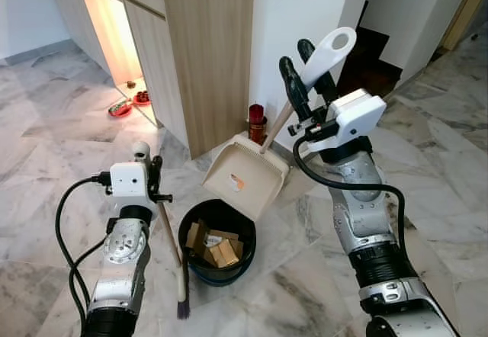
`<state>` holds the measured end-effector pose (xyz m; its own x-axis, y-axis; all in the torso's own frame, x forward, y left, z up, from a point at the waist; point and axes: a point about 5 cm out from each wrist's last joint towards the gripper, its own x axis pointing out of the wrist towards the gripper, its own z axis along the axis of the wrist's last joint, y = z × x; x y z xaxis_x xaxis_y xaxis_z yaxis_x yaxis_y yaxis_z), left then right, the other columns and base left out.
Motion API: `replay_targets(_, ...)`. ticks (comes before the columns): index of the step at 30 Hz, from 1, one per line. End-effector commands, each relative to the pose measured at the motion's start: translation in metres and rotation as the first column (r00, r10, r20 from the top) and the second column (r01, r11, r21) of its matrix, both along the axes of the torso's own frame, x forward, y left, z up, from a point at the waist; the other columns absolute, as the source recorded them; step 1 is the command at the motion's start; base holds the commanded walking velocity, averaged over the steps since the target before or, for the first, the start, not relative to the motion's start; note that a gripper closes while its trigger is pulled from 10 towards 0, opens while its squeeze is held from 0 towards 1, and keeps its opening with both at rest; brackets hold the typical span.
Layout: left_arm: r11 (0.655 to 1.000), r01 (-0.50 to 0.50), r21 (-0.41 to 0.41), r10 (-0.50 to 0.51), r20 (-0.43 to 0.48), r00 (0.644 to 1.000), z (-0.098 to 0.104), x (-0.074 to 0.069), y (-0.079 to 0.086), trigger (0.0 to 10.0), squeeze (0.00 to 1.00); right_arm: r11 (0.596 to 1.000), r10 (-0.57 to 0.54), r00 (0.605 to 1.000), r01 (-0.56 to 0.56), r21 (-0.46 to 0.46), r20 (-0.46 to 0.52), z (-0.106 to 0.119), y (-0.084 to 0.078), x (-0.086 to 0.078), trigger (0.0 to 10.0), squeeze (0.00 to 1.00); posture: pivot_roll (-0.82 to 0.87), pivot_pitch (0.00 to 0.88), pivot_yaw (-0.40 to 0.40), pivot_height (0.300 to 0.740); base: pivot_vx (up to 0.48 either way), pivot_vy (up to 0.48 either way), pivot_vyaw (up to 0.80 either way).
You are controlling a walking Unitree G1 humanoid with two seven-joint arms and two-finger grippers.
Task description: Sweep floor
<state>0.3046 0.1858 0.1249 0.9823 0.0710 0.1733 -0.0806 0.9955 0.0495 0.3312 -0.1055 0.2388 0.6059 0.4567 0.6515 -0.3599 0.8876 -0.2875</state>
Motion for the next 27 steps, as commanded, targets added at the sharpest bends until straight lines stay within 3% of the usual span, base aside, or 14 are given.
replay_targets(1, 1.000, 0.015, 0.015, -0.016, 0.069, 0.998, 0.013, 0.001, -0.002, 10.0, 0.00, 1.000, 0.009, 0.995, -0.009, 0.004, 0.100, 0.020, 0.002, -0.003, 10.0, 0.00, 0.02, 0.000, -0.007, 0.740, 0.000, 0.000, 0.00)
replay_targets(13, 1.000, 0.015, 0.015, -0.016, 0.069, 0.998, 0.013, 0.001, -0.002, 10.0, 0.00, 1.000, 0.009, 0.995, -0.009, 0.004, 0.100, 0.020, 0.002, -0.003, 10.0, 0.00, 0.02, 0.000, -0.007, 0.740, 0.000, 0.000, 0.00)
replay_targets(15, 1.000, 0.009, 0.020, -0.010, 0.067, 0.998, 0.013, -0.001, 0.001, 10.0, 0.00, 0.963, -0.260, 0.964, 0.263, 0.061, -0.050, 0.002, -0.039, 0.015, 10.0, 0.00, 0.02, 0.000, -0.007, 0.740, 0.000, 0.000, 0.00)
replay_targets(17, 1.000, 0.005, 0.022, -0.007, 0.066, 0.998, 0.012, -0.001, 0.003, 10.0, 0.00, 0.925, -0.364, 0.925, 0.373, 0.071, -0.110, -0.006, -0.058, 0.019, 10.0, 0.00, 0.02, 0.000, -0.008, 0.740, 0.000, 0.000, 0.00)
replay_targets(27, 1.000, 0.003, 0.021, -0.004, 0.070, 0.998, 0.013, -0.002, 0.003, 10.0, 0.00, 0.918, -0.386, 0.918, 0.392, 0.068, -0.089, -0.003, -0.057, 0.020, 10.0, 0.00, 0.02, 0.000, -0.009, 0.740, 0.000, 0.000, 0.00)
